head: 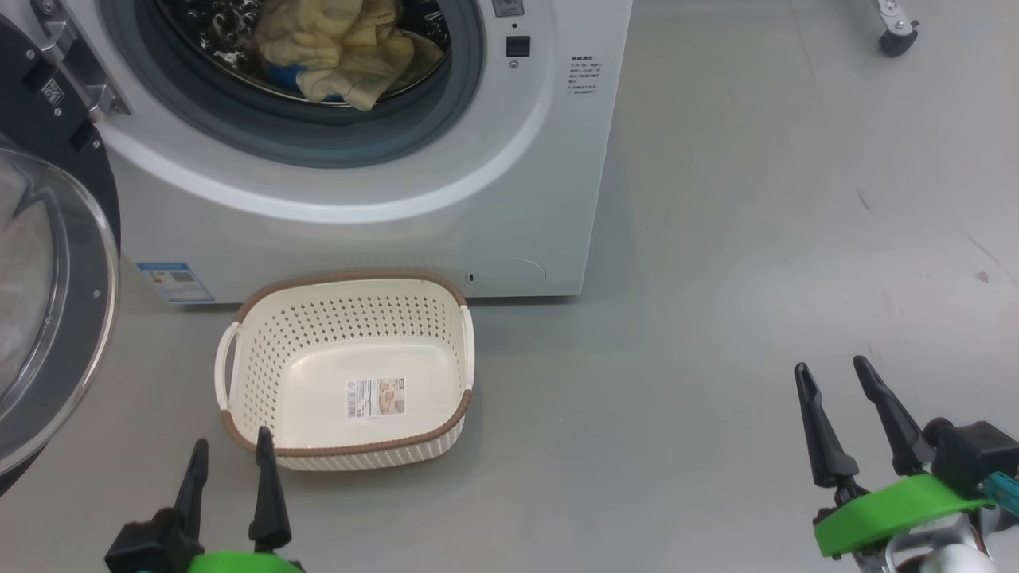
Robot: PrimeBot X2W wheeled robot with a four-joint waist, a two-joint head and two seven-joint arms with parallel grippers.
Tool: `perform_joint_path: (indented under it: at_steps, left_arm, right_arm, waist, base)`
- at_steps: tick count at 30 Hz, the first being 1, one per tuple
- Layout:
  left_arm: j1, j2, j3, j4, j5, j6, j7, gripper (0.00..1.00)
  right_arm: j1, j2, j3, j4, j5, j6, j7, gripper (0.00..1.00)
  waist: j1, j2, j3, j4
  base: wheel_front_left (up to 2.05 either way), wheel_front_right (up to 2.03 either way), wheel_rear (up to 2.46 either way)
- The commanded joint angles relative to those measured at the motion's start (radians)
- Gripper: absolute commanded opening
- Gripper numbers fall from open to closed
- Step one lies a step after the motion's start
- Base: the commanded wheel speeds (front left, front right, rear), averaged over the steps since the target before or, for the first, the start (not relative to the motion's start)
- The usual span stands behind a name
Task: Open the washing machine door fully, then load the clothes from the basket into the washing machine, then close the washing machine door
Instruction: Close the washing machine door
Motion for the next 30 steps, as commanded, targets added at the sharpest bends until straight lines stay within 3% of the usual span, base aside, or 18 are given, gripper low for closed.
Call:
perform_joint_path:
  at_steps: [1, 12, 30]
  left_arm:
    - [-0.02, 0.014, 0.032, -0.033, 0.01, 0.004, -0.014, 1.0]
    - [-0.026, 0.014, 0.017, -0.05, 0.013, 0.011, -0.014, 1.0]
    - [0.005, 0.014, -0.002, -0.085, -0.021, 0.054, -0.014, 1.0]
  right_arm:
    - [-0.023, -0.022, 0.016, -0.029, -0.009, -0.003, -0.007, 1.0]
    - [-0.027, -0.024, 0.02, -0.032, -0.012, -0.003, -0.007, 1.0]
    - [-0.083, -0.052, 0.087, -0.029, -0.014, -0.003, -0.007, 1.0]
  waist:
    - [0.0, 0.0, 0.0, 0.003]
    - [0.0, 0.0, 0.004, 0.08]
    - [0.0, 0.0, -0.034, 0.367]
  base:
    - [0.0, 0.0, 0.0]
    - [0.0, 0.0, 0.0]
    - [0.0, 0.0, 0.0]
